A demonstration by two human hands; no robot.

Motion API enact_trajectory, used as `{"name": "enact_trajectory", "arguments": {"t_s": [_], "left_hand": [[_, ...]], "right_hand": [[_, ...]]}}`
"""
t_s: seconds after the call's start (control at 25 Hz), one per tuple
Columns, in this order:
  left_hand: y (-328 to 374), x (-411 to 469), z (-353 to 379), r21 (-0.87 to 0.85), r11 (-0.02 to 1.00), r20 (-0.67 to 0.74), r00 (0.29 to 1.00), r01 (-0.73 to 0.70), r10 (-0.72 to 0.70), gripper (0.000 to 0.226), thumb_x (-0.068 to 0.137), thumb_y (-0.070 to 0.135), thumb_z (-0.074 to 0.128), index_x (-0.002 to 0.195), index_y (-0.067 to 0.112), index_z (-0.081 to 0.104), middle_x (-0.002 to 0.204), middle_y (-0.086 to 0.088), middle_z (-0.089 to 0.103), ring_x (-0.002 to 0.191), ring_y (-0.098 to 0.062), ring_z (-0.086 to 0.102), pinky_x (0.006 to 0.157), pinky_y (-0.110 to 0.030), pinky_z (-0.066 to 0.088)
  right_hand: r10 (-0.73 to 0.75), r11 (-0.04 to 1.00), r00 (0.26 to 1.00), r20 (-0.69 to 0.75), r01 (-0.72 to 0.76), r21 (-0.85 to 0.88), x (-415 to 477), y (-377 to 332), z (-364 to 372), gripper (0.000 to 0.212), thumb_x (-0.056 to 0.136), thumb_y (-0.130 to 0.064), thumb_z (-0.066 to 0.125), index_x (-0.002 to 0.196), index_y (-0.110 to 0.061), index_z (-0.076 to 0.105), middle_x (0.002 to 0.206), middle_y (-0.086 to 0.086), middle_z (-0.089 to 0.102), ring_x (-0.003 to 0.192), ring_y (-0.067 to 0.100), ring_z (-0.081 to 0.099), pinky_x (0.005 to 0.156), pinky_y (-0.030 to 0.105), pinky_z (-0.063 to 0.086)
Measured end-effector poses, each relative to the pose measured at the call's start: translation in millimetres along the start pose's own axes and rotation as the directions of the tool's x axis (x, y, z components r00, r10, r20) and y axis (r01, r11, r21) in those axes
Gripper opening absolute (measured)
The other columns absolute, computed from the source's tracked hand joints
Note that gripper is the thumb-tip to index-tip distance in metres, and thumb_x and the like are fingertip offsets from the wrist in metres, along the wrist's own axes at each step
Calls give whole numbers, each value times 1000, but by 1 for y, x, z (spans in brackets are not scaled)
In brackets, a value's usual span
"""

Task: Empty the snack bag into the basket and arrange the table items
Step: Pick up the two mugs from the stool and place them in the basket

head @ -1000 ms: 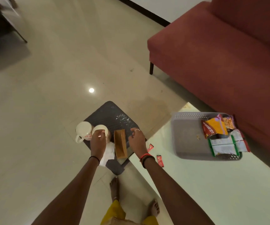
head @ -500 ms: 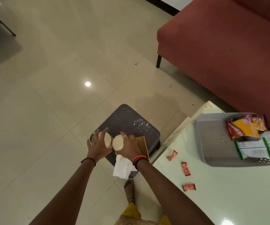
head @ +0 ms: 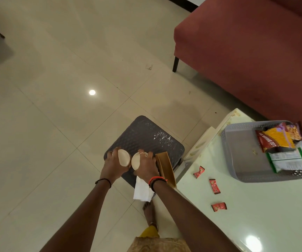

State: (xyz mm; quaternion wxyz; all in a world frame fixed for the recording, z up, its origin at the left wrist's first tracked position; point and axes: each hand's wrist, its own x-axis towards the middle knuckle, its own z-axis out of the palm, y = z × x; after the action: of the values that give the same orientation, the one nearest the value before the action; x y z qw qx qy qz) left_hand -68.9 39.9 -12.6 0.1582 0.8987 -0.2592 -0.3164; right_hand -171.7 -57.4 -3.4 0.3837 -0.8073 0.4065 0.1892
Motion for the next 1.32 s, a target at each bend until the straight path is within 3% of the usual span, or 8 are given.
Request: {"name": "enact_trajectory", "arguments": {"t_s": [0.36, 0.56, 0.72, 0.88, 1.12, 1.32], "left_hand": [[19, -11, -40, 50, 996, -1, 997, -75, 75, 91, 63, 35, 84, 135, 14, 33, 132, -17, 46, 114, -34, 55, 89, -46, 53], [74, 1, -68, 115, 978, -6, 985, -172, 174, 94, 64, 32, 84, 138, 14, 30, 137, -19, 43, 118, -38, 52, 92, -46, 52], [135, 9, -64, 74, 973, 13, 976, -218, 217, 94, 65, 36, 82, 136, 13, 25, 139, -16, 41, 121, -39, 50, 91, -45, 51], [211, 11, -32, 98, 942, 84, 946, -322, 314, 88, 63, 32, 83, 129, 13, 28, 131, -14, 48, 115, -37, 53, 87, -44, 51], [321, 11, 49, 160, 846, 254, 849, -509, 463, 90, 63, 31, 83, 133, 15, 27, 135, -11, 43, 116, -35, 54, 90, -44, 49], [396, 14, 127, 154, 778, 344, 772, -608, 535, 94, 63, 32, 82, 136, 18, 26, 140, -9, 37, 117, -35, 53, 88, -41, 50]], "right_hand": [[-8, 984, 995, -96, 24, 175, -27, -12, -24, 90, 72, -26, 80, 143, -21, 26, 140, 17, 36, 126, 35, 43, 97, 41, 48], [61, 943, 979, -193, 6, 332, -44, 0, -72, 86, 72, -27, 79, 142, -22, 28, 137, 15, 40, 122, 33, 47, 97, 39, 47], [155, 881, 947, -281, -4, 473, -58, 27, -118, 82, 70, -28, 79, 138, -21, 34, 132, 14, 40, 120, 35, 47, 97, 39, 47], [276, 811, 896, -349, -22, 585, -74, 86, -171, 84, 70, -29, 81, 137, -21, 31, 130, 14, 41, 118, 33, 49, 96, 38, 50], [475, 751, 781, -405, -120, 649, -98, 198, -226, 83, 67, -28, 80, 134, -16, 33, 122, 16, 46, 110, 35, 52, 96, 43, 49], [625, 636, 700, -345, -201, 745, -104, 286, -244, 86, 66, -27, 82, 136, -14, 34, 126, 17, 42, 114, 39, 50, 96, 42, 47]]}}
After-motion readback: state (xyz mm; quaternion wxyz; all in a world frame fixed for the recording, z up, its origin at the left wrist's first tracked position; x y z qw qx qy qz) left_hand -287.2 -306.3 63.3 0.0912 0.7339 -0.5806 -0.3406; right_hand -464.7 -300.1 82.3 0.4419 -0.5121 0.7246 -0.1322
